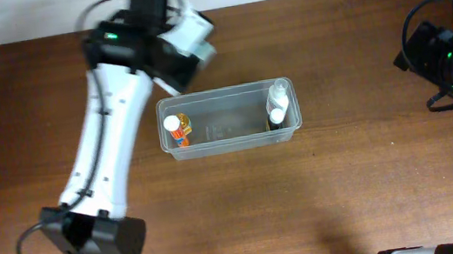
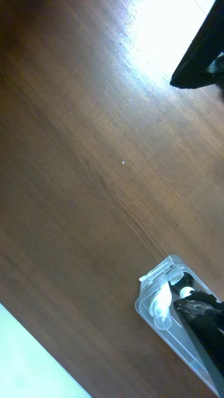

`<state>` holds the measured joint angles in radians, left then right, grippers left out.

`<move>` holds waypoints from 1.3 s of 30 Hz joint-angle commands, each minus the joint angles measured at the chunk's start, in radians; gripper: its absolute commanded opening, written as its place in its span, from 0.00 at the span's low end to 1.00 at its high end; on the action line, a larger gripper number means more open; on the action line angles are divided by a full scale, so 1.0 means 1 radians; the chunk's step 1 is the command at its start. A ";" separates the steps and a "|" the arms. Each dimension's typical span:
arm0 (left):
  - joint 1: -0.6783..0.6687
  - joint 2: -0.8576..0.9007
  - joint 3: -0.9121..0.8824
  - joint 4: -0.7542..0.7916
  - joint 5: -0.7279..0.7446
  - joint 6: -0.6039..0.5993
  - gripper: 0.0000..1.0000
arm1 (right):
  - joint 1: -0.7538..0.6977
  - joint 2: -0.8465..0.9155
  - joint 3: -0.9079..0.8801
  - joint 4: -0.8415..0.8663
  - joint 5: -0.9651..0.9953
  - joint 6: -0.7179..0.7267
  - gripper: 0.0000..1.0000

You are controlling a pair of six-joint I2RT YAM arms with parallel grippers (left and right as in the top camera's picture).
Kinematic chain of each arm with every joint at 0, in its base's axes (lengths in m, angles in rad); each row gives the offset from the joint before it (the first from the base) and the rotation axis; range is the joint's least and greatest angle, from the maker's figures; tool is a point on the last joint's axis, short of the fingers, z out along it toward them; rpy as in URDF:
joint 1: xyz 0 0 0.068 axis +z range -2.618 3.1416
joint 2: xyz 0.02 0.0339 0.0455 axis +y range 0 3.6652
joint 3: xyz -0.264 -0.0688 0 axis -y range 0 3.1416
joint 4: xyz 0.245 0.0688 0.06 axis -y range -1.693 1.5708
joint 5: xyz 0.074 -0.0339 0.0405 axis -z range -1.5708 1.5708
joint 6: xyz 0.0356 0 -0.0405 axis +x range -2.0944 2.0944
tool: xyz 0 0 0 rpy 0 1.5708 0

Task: Pack container
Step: 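Lift the box over the container and lower it into the middle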

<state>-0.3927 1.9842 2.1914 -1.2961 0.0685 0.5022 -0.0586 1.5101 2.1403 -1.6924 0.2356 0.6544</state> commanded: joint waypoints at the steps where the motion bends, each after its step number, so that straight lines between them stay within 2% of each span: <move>1: -0.071 -0.015 0.006 -0.025 -0.013 0.165 0.47 | -0.008 0.003 0.010 -0.006 0.012 0.004 0.98; 12: -0.126 -0.015 -0.105 -0.010 -0.015 0.211 0.47 | -0.008 0.003 0.010 -0.006 0.012 0.004 0.98; 16: -0.127 -0.014 -0.167 0.036 -0.012 0.213 0.48 | -0.008 0.003 0.010 -0.006 0.012 0.004 0.98; 22: -0.127 -0.014 -0.253 0.075 0.033 0.308 0.50 | -0.008 0.003 0.010 -0.006 0.012 0.004 0.98; 33: -0.129 -0.013 -0.427 0.241 0.048 0.327 0.50 | -0.008 0.003 0.010 -0.006 0.012 0.004 0.98; 39: -0.129 -0.013 -0.467 0.270 0.048 0.347 0.51 | -0.008 0.003 0.010 -0.006 0.012 0.004 0.98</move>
<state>-0.5205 1.9842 1.7412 -1.0332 0.0978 0.8169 -0.0586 1.5101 2.1403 -1.6924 0.2356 0.6552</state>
